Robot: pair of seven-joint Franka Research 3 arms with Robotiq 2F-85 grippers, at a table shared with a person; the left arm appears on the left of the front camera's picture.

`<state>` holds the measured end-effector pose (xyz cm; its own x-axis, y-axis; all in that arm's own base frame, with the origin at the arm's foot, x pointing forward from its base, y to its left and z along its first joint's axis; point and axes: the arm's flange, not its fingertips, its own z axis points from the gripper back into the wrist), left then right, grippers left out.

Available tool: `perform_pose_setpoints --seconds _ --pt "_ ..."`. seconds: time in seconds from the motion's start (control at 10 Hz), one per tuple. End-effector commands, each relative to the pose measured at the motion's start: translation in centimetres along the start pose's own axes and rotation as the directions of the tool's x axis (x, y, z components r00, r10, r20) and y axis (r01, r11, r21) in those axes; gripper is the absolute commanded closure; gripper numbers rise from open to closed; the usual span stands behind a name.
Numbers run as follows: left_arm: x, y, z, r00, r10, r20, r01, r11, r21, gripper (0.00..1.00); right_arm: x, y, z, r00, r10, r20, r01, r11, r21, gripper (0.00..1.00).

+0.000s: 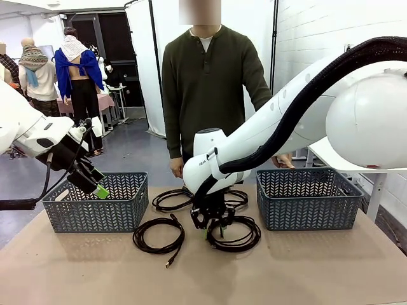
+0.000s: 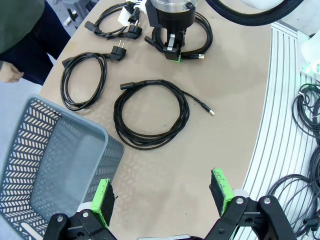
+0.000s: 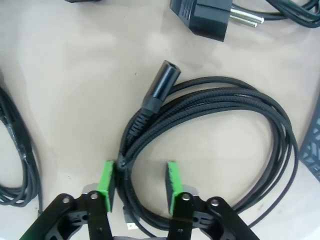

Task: Organize the cables according to human instructions.
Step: Pick up a bundle of cables and place it in the basket indicated by the human.

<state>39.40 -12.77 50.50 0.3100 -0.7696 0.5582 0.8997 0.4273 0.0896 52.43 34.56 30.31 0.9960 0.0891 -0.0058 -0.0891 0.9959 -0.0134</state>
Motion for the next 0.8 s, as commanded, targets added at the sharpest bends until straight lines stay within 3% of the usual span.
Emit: perform_pose_setpoints --seconds 0.0,0.2,0.6,0.7 --pt "-0.1 0.5 0.0 1.0 -0.012 0.016 0.012 1.0 -0.015 0.0 0.6 0.2 -0.5 1.0 -0.008 -0.001 0.008 1.0 -0.002 0.8" --pt "-0.1 0.5 0.0 1.0 -0.012 0.016 0.012 1.0 -0.015 0.0 0.4 0.4 -0.1 1.0 0.009 -0.019 -0.009 1.0 0.023 1.0" --pt "-0.1 0.5 0.0 1.0 -0.012 0.016 0.012 1.0 -0.015 0.0 0.0 0.8 1.2 0.999 0.029 -0.029 -0.028 0.999 0.043 1.0" --pt "-0.1 0.5 0.0 1.0 -0.012 0.016 0.012 1.0 -0.015 0.0 -0.6 1.0 2.2 0.999 0.052 0.004 -0.052 0.997 0.048 1.0"
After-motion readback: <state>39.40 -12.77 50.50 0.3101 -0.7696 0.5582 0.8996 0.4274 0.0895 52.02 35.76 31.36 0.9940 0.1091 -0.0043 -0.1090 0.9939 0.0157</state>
